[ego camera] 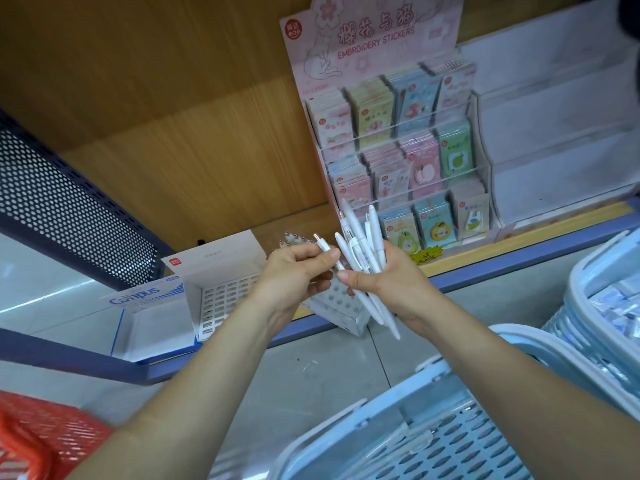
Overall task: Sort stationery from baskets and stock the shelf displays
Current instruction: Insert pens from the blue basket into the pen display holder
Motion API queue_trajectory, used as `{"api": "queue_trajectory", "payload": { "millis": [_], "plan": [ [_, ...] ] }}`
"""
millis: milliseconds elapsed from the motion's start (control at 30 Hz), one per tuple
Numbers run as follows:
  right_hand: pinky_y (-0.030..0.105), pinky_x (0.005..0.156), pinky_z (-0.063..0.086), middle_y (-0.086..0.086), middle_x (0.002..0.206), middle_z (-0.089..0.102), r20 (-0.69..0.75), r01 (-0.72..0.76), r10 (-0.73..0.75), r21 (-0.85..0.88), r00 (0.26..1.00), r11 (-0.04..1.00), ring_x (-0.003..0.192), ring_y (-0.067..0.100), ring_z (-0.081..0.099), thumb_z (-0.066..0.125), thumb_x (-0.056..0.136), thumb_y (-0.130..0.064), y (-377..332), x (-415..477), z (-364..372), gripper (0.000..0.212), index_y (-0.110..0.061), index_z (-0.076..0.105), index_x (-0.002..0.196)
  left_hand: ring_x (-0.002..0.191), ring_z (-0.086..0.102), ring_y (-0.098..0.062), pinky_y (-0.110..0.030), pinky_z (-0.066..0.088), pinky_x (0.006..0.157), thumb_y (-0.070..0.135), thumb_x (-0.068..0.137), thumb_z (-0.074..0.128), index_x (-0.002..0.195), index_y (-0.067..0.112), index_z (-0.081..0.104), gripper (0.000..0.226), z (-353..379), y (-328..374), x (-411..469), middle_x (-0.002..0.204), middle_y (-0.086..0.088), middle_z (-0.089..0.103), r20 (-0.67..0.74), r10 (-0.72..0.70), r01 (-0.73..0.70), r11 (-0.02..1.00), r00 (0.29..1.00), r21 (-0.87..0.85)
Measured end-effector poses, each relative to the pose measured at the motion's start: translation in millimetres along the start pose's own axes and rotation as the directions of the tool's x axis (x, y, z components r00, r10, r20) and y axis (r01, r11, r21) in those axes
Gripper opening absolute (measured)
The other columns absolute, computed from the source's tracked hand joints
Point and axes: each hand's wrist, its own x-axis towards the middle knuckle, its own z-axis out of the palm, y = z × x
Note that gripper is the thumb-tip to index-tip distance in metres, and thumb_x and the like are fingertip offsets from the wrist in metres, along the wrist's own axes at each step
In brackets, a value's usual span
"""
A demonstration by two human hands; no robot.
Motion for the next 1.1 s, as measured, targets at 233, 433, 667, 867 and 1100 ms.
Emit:
{"api": "queue_trajectory", "payload": {
  "millis": [233, 433, 667, 867, 1100],
  "plan": [
    [0.023, 0.048, 0.047, 0.004, 0.073, 0.059, -0.311, -0.105, 0.159, 0.182, 0.937, 0.978, 0.049, 0.009, 0.054, 0.067, 0.091, -0.017, 2, 4, -11, 0.018, -0.010, 0.060, 0.106, 0.064, 0.069, -0.017, -0.023, 0.056, 0.060, 0.013, 0.084, 0.074, 0.105, 0.022, 0.062, 0.026, -21, 37, -6, 0.072, -0.004, 0.072, -0.314, 0.369, -0.273, 0.911, 0.875, 0.309],
    [0.023, 0.046, 0.048, 0.009, 0.078, 0.055, -0.316, -0.188, 0.248, 0.209, 0.916, 0.960, 0.053, 0.014, 0.054, 0.057, 0.094, -0.009, -1, 5, -9, 0.006, -0.013, 0.053, 0.093, 0.071, 0.066, -0.012, -0.030, 0.057, 0.070, 0.019, 0.083, 0.076, 0.105, 0.029, 0.064, 0.027, -10, 15, 8, 0.074, 0.007, 0.068, -0.129, 0.479, -0.290, 0.701, 0.868, 0.652],
    [0.031, 0.059, 0.060, 0.016, 0.089, 0.062, -0.281, -0.159, 0.218, 0.217, 0.934, 0.963, 0.065, 0.019, 0.064, 0.061, 0.092, -0.001, 1, 4, -8, 0.015, -0.004, 0.059, 0.107, 0.082, 0.062, -0.015, -0.029, 0.053, 0.076, 0.025, 0.083, 0.076, 0.113, 0.018, 0.067, 0.032, 3, -4, 21, 0.088, 0.002, 0.068, -0.053, 0.552, -0.284, 0.507, 0.832, 0.814],
    [0.033, 0.062, 0.060, 0.019, 0.089, 0.065, -0.275, -0.140, 0.203, 0.231, 0.940, 0.963, 0.066, 0.021, 0.067, 0.063, 0.091, 0.000, 2, 4, -9, 0.024, 0.006, 0.058, 0.113, 0.077, 0.061, -0.015, -0.028, 0.052, 0.072, 0.030, 0.085, 0.073, 0.110, 0.020, 0.068, 0.027, 2, -9, 29, 0.093, 0.000, 0.072, 0.126, 0.552, -0.336, 0.297, 0.824, 0.894],
    [0.036, 0.065, 0.059, 0.016, 0.081, 0.065, -0.253, -0.125, 0.192, 0.257, 0.948, 0.958, 0.064, 0.021, 0.068, 0.062, 0.091, 0.002, 2, 4, -9, 0.025, 0.009, 0.056, 0.114, 0.078, 0.063, -0.019, -0.035, 0.051, 0.069, 0.037, 0.095, 0.057, 0.103, 0.020, 0.069, 0.022, -5, -11, 34, 0.086, 0.000, 0.071, 0.206, 0.539, -0.378, 0.230, 0.817, 0.897]
  ]
}}
